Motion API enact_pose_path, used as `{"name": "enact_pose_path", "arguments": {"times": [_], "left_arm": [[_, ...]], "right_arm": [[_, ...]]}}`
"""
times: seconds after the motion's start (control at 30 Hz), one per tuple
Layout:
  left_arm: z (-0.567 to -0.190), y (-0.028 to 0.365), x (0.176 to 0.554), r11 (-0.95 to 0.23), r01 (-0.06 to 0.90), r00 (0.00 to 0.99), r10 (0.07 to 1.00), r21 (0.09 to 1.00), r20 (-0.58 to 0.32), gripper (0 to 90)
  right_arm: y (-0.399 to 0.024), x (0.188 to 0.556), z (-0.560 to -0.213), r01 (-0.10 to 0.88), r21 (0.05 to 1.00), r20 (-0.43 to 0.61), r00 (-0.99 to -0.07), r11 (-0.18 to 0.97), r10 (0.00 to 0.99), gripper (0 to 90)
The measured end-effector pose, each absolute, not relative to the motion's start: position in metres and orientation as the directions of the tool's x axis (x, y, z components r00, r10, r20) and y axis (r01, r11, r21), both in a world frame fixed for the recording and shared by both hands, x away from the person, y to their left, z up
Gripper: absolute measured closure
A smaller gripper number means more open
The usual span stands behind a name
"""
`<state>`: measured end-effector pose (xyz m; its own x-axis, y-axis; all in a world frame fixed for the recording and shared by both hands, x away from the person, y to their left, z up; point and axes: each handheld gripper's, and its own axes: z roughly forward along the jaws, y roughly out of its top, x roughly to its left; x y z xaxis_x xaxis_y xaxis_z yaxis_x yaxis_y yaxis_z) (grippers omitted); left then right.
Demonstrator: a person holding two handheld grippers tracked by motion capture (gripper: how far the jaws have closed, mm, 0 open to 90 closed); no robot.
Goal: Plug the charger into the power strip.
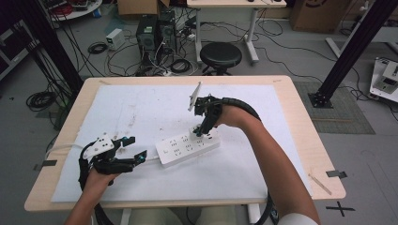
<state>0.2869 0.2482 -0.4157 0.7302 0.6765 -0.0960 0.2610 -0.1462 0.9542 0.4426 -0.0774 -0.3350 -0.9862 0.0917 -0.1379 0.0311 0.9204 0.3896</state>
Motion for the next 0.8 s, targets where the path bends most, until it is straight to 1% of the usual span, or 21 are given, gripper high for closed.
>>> {"name": "enact_pose_path", "arguments": {"times": [0.1,0.13,0.17,0.2,0.3,0.57,0.8], "left_arm": [[-0.416,0.247,0.287,-0.15,0.261,0.731,0.676,0.953,-0.094,23.8],[-0.416,0.247,0.287,-0.15,0.261,0.731,0.676,0.953,-0.094,23.6],[-0.416,0.247,0.287,-0.152,0.263,0.731,0.676,0.953,-0.093,23.6],[-0.416,0.246,0.287,-0.147,0.264,0.728,0.679,0.953,-0.097,23.6],[-0.415,0.246,0.288,-0.151,0.266,0.725,0.682,0.952,-0.095,23.6],[-0.413,0.244,0.288,-0.148,0.264,0.725,0.682,0.953,-0.095,23.6],[-0.413,0.244,0.288,-0.145,0.264,0.724,0.683,0.954,-0.096,23.6]], "right_arm": [[-0.092,0.437,-0.329,0.09,0.425,-0.142,-0.976,0.901,0.165,22.0],[-0.092,0.437,-0.329,0.09,0.425,-0.142,-0.976,0.901,0.165,22.0],[-0.104,0.433,-0.328,0.135,0.448,-0.141,-0.965,0.884,0.219,22.0],[-0.104,0.433,-0.328,0.135,0.448,-0.141,-0.965,0.884,0.219,22.0],[-0.121,0.423,-0.331,0.182,0.478,-0.141,-0.95,0.859,0.28,22.0],[-0.153,0.399,-0.333,0.239,0.549,-0.133,-0.921,0.801,0.366,21.9],[-0.171,0.383,-0.336,0.274,0.586,-0.122,-0.9,0.763,0.417,21.9]]}}
